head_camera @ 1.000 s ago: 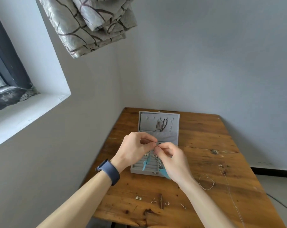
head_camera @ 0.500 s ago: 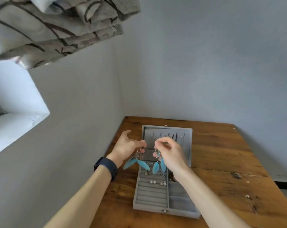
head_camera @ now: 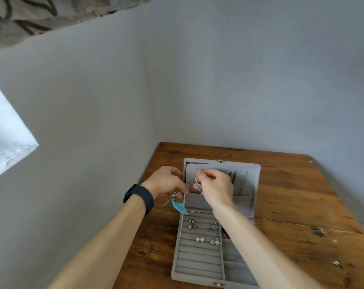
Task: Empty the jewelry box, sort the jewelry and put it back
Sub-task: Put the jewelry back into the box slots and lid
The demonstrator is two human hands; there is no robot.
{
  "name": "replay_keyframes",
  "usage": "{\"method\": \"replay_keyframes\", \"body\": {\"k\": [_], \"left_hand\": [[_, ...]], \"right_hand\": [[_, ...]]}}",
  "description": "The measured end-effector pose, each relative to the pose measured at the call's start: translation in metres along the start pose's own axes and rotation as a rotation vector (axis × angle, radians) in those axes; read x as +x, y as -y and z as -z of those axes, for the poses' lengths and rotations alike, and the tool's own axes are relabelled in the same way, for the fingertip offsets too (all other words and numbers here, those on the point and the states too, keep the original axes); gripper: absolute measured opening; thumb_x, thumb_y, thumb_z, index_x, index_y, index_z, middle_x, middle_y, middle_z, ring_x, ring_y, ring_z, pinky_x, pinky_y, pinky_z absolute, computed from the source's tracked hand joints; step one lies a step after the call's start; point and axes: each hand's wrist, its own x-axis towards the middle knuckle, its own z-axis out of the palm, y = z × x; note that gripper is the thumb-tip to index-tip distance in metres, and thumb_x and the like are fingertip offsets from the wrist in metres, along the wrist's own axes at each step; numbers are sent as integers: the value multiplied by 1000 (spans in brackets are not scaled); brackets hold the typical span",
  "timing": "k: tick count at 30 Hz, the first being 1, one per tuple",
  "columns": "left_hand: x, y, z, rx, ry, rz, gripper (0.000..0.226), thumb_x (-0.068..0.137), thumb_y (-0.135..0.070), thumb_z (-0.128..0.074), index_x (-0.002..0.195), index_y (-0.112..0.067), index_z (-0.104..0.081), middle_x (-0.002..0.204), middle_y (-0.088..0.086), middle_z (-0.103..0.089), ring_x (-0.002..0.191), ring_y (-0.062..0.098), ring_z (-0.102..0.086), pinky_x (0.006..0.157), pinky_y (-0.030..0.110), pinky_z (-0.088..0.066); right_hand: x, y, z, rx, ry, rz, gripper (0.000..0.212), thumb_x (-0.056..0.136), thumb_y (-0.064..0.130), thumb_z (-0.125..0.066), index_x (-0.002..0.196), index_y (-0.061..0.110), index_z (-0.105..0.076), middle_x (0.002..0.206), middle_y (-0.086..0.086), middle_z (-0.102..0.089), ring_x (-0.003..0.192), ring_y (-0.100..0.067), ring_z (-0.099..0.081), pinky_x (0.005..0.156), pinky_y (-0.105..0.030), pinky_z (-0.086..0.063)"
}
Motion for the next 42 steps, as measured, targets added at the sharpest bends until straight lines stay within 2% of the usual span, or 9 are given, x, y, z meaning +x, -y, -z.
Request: {"method": "replay_keyframes", "body": {"k": [4,12,18,23,27,30,35,39,42], "left_hand": [[-3,2,-5,104,-108,-70,39,72,-13,-82,105,-20,-62,83,7,-77,76,26,-73,84,48,-59],[-8,8,-10,197,-205,-124,35,70,-13,-81,93,-28,-59,68,-4,-74,63,13,-72,74,38,-62],[-12,11,-13,252,-255,-144,32,71,-18,-79,89,-33,-57,64,-8,-73,61,9,-70,71,36,-62],[-16,11,-17,309,-294,-159,32,74,-26,-78,92,-36,-54,64,-7,-72,62,7,-69,63,30,-57],[-18,13,-17,319,-311,-159,33,75,-27,-79,93,-37,-54,72,-8,-72,66,6,-68,62,28,-56],[-19,14,-17,307,-307,-158,32,77,-27,-79,93,-38,-54,76,-9,-71,65,4,-67,61,26,-54],[-20,17,-21,289,-319,-175,34,81,-29,-77,109,-32,-57,84,-8,-71,72,9,-69,74,36,-60],[-27,18,-29,278,-350,-185,44,86,-30,-73,124,-29,-51,90,-7,-68,80,13,-68,78,37,-59],[-41,22,-39,323,-495,-262,39,91,-29,-69,118,-27,-41,89,-9,-66,79,14,-66,73,40,-59]], "right_hand": [[-5,2,-6,34,-58,-24,19,91,32,-69,72,26,-71,66,22,-71,60,-4,-71,74,-34,-60],[-17,12,-16,156,-152,-102,16,91,30,-70,78,21,-71,59,17,-70,55,-6,-71,53,-24,-55],[-20,10,-12,106,-124,-117,14,91,32,-69,83,21,-71,62,10,-71,56,-4,-71,59,-27,-58],[-25,4,-7,25,-89,-85,17,93,34,-68,77,28,-69,57,16,-69,58,-4,-71,70,-33,-63],[-32,1,-6,56,-48,-61,15,94,36,-66,86,24,-71,68,8,-73,56,-4,-69,59,-27,-57],[-40,-5,3,41,47,-46,15,92,43,-67,92,28,-69,76,10,-74,61,-1,-68,65,-29,-59],[-44,-13,23,-205,270,16,17,96,45,-59,94,30,-68,84,15,-75,85,-7,-69,80,-30,-54],[-43,-13,31,-321,316,47,21,99,41,-55,90,29,-68,82,15,-74,83,-6,-68,76,-26,-53],[-39,-11,36,-394,302,102,18,101,37,-53,89,30,-64,86,12,-72,84,-7,-68,80,-30,-55]]}}
